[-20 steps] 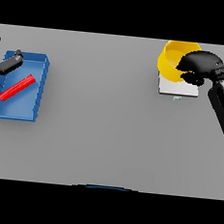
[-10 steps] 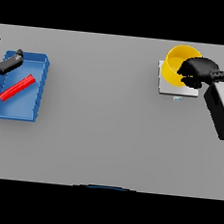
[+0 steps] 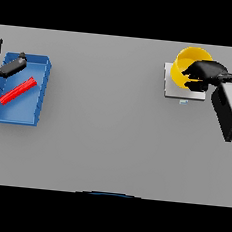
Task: Pick up the red beaker and tilt it to pour out 1 green nut into yellow bowl. Pick up the yellow bowl and place it on the metallic measuring scale.
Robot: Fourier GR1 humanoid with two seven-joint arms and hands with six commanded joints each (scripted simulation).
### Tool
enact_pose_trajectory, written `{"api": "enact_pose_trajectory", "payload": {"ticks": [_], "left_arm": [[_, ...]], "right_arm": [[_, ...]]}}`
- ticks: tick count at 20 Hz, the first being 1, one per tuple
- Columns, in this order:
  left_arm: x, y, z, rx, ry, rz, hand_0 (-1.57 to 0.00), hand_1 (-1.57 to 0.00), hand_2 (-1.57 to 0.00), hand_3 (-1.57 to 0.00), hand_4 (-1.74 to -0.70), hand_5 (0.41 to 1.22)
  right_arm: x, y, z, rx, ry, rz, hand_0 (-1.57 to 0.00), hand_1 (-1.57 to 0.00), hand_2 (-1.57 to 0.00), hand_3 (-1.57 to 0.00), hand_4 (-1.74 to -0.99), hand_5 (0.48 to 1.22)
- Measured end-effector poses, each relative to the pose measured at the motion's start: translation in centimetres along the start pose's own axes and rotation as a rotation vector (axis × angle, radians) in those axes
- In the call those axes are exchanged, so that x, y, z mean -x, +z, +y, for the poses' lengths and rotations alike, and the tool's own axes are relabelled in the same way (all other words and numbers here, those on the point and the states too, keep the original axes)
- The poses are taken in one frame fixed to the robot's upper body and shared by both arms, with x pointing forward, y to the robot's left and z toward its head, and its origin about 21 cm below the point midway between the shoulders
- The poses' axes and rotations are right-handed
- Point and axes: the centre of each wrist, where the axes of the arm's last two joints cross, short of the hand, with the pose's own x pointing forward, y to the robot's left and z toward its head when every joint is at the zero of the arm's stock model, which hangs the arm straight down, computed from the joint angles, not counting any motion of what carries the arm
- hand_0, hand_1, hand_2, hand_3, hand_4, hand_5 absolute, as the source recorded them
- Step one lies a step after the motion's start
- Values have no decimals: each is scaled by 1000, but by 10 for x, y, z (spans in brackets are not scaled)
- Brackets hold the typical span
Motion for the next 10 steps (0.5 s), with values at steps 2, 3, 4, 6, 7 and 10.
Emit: {"api": "enact_pose_trajectory", "payload": {"ticks": [2,3,4,6,7,10], "left_arm": [[0,-1,2,-2,5,3,1,1,1,1,-809,742],[-1,-2,2,-1,3,9,1,1,1,1,-805,740],[0,-3,1,-2,-2,-2,1,1,1,1,-806,738],[-1,-4,0,0,1,-8,1,1,1,1,-810,739],[0,-4,-1,5,5,-11,1,1,1,1,-811,737],[0,-7,0,-2,5,6,1,1,1,1,-812,734]], "right_arm": [[0,-1,-3,-9,-2,2,-624,-554,-694,-670,-1444,887],[3,-1,-1,-17,-1,6,-499,-443,-597,-635,-1425,851],[5,-1,0,-30,-5,8,-399,-354,-518,-604,-1410,821],[4,-2,0,-43,-4,-12,-255,-226,-390,-541,-1385,780],[2,-4,0,-45,0,-13,-204,-181,-336,-507,-1372,766],[0,-6,-1,-55,26,-26,-104,-92,-207,-413,-1336,741]]}}
